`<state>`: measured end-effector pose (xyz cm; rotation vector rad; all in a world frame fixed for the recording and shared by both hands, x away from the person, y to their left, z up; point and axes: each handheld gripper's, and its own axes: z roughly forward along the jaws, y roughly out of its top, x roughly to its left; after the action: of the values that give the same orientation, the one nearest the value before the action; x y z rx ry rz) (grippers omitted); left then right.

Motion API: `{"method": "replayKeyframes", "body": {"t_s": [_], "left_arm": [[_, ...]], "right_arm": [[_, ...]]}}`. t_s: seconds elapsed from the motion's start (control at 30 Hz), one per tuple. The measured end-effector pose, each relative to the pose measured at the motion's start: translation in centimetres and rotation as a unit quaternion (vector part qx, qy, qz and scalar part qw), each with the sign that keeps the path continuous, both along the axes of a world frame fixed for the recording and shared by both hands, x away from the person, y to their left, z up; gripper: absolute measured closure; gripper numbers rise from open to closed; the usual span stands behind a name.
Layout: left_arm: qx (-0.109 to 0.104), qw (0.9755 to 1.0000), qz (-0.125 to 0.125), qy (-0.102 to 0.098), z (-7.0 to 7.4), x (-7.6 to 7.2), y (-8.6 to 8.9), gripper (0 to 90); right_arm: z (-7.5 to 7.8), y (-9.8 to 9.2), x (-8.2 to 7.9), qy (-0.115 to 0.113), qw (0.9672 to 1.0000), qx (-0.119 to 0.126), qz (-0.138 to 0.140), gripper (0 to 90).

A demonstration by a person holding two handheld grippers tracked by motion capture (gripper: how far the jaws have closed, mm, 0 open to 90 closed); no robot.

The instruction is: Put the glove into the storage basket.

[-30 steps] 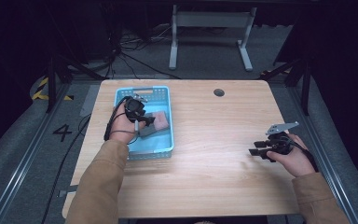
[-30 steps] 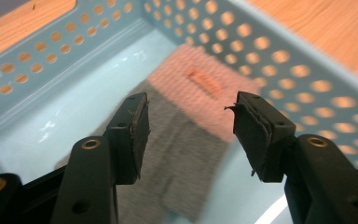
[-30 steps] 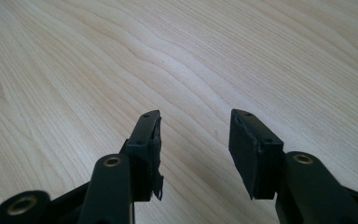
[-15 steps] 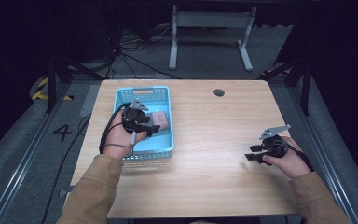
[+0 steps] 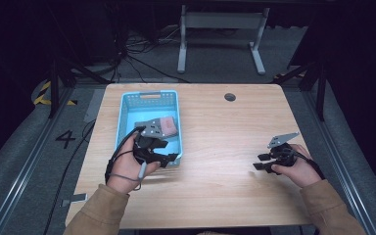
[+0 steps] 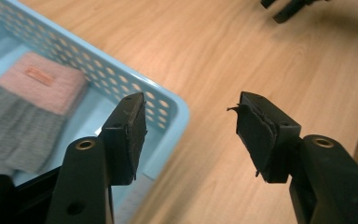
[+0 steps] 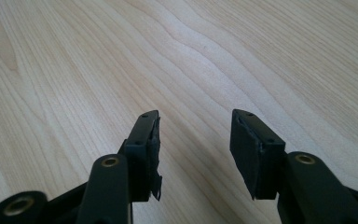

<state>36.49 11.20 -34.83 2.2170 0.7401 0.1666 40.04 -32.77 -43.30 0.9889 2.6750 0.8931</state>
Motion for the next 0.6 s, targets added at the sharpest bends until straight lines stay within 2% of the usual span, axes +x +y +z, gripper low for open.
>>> {"method": "replayKeyframes", "body": {"t_s": [0.17,0.27,0.3,0.37,0.4,0.47,0.6], "left_arm": [[-0.019,0.9991,-0.035,0.017,-1.1,-1.4,-0.5,42.4],[-0.028,0.9986,-0.041,0.019,-1.6,-1.7,-0.4,41.8],[-0.041,0.9982,-0.04,0.02,-2.2,-2.0,-0.3,41.2],[-0.032,0.9984,-0.037,0.03,-2.7,-2.1,-0.3,41.2],[-0.028,0.9985,-0.036,0.031,-3.0,-2.2,-0.2,40.7],[-0.035,0.9984,-0.029,0.035,-3.6,-2.4,0.0,40.1],[-0.023,0.9987,-0.029,0.036,-5.1,-2.8,0.1,38.5]], "right_arm": [[-0.1,0.0,0.0,0.0,1.0,0.0,0.0,53.8],[-0.2,0.0,-0.1,0.003,1.0,-0.001,0.0,53.7],[-0.2,0.1,-0.1,0.003,1.0,-0.002,0.002,53.7],[-0.3,0.2,-0.1,0.004,1.0,-0.003,0.003,53.7],[-0.3,0.3,-0.1,0.005,1.0,-0.004,0.003,53.7],[-0.4,0.3,-0.2,0.003,1.0,-0.004,0.006,53.6],[-0.5,0.4,-0.2,0.004,0.9999,-0.004,0.008,53.6]]}}
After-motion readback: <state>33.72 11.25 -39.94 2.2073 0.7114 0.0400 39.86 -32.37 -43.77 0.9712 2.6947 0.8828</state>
